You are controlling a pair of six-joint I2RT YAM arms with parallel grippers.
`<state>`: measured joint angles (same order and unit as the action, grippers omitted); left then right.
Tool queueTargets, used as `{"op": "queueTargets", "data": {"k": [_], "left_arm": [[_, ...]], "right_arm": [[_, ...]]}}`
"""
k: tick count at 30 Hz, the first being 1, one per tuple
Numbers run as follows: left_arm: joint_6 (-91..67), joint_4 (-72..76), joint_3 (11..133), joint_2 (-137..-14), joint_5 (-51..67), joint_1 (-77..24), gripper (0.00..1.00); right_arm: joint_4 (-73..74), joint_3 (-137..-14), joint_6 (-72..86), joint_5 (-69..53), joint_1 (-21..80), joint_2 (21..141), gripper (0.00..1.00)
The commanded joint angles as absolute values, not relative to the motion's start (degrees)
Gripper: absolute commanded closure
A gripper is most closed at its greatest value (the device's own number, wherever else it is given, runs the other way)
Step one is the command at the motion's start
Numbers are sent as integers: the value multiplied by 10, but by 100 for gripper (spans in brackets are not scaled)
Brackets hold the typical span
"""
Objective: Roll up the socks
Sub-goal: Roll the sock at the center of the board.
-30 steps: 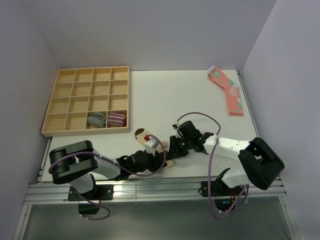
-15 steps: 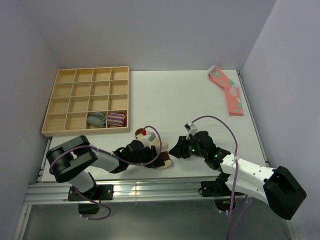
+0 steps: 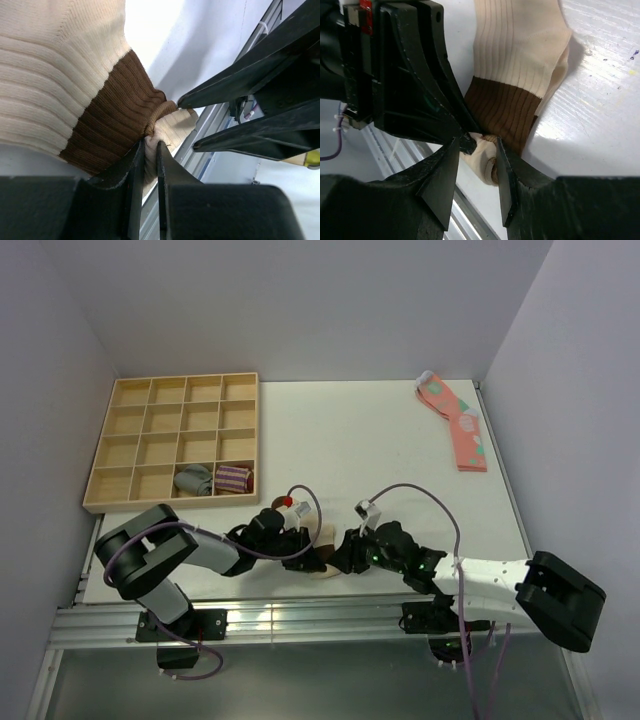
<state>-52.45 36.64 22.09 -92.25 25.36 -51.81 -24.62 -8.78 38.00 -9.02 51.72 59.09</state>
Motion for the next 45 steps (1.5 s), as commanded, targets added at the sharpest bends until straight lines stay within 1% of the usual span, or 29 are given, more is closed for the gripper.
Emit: {"op": "queueTargets", "data": {"k": [1, 5, 17, 19, 20, 21, 23, 24, 26, 27, 29, 31, 32, 34, 36, 38, 42, 45], "left_arm": [[-512, 266, 206, -947, 269, -511, 100], [-515, 272, 203, -948, 279, -503, 100], [-537, 300, 207, -975, 286, -496, 100], [-541, 304, 207, -976, 287, -496, 100], [-541, 304, 206, -976, 286, -496, 100], [-541, 304, 206, -975, 285, -496, 100], [-541, 309, 202, -969, 281, -496, 100], [-540, 311, 201, -966, 276, -496, 100], [-538, 311, 200, -956, 268, -496, 99], [-534, 312, 200, -954, 260, -496, 97], [-531, 308, 198, -939, 248, -499, 93], [-522, 297, 199, -920, 220, -504, 85], [-519, 291, 200, -914, 207, -508, 79], [-514, 281, 200, -889, 168, -518, 75], [-506, 270, 203, -868, 142, -528, 69], [-493, 242, 210, -837, 85, -549, 65], [-477, 212, 212, -781, -1, -584, 63], [-461, 200, 206, -738, -103, -626, 62]], "right_arm": [[-298, -88, 383, -44, 533, 613, 57], [-302, -84, 385, -26, 544, 632, 57], [-310, -59, 401, -4, 570, 633, 57], [-302, -63, 403, -1, 571, 637, 58], [-296, -65, 407, -2, 572, 639, 60], [-287, -69, 410, -2, 572, 642, 68], [-246, -89, 415, 16, 572, 650, 78], [-232, -95, 421, 18, 572, 653, 88], [-167, -120, 432, 39, 573, 661, 93], [-141, -141, 442, 42, 572, 664, 96], [-66, -164, 450, 45, 571, 675, 97], [-3, -199, 462, 42, 572, 687, 98], [26, -212, 466, 33, 570, 692, 99], [79, -242, 467, 20, 563, 712, 99], [104, -263, 466, 6, 555, 726, 99], [120, -270, 462, -5, 544, 746, 100], [140, -289, 450, -34, 531, 784, 100], [149, -301, 436, -54, 516, 807, 100]]}}
